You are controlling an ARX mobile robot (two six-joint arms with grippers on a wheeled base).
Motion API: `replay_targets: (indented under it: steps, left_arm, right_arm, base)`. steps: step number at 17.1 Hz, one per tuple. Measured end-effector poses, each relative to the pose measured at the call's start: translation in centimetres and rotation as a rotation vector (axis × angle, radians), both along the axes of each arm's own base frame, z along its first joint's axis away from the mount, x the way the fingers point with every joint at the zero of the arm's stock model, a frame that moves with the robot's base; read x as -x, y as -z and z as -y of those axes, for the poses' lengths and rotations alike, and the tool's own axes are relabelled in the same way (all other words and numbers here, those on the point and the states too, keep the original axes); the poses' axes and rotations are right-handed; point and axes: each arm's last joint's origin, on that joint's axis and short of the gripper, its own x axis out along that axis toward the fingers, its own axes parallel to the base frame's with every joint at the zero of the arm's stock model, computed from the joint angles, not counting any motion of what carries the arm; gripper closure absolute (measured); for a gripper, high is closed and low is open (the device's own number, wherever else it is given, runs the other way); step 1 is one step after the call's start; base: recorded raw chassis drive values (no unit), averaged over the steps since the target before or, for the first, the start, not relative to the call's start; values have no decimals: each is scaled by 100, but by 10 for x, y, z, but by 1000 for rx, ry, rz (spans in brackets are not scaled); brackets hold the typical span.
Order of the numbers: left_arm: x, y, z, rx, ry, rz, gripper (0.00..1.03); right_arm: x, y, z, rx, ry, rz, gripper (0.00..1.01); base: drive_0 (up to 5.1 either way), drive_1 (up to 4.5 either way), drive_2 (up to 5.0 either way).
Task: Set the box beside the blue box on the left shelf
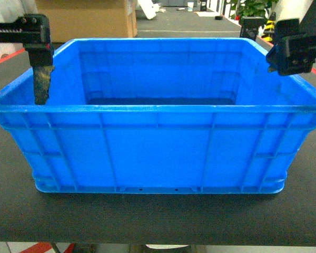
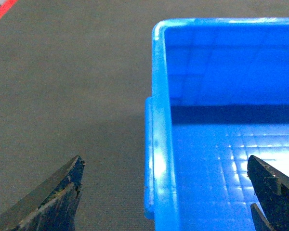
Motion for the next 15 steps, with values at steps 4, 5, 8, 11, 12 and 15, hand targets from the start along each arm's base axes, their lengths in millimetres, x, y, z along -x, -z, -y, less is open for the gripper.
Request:
replay_targets:
  steps: [4,5,8,11,12,15]
  left_arm:
    - [-15,20,-3,40,-14,-79,5]
    - [-16,22,-3,47,-8,-90,5]
    - [-20,28,1,55,4,-151,5]
    - [-24,30,2,56,0,-174,20]
    - [-24,30,2,54,-1,-186,31]
    - [-26,30,1,49,-13,-191,62]
  right_arm:
    - [-21,18,-3,-62,27,-112,3]
    - [-22,20,-4,-67,28,-118,3]
    - [-26,26,-6,-60,45,-135,3]
    - [-27,30,-6,-59,46,-154,15]
    - [-27,30,-6,-58,46,-154,24]
    - [-27,29,-6,-59,44,-163,55]
  base:
    - [0,0,0]
    - [0,0,0]
    - [0,0,0]
    - [0,0,0]
    - [0,0,0]
    - [0,0,0]
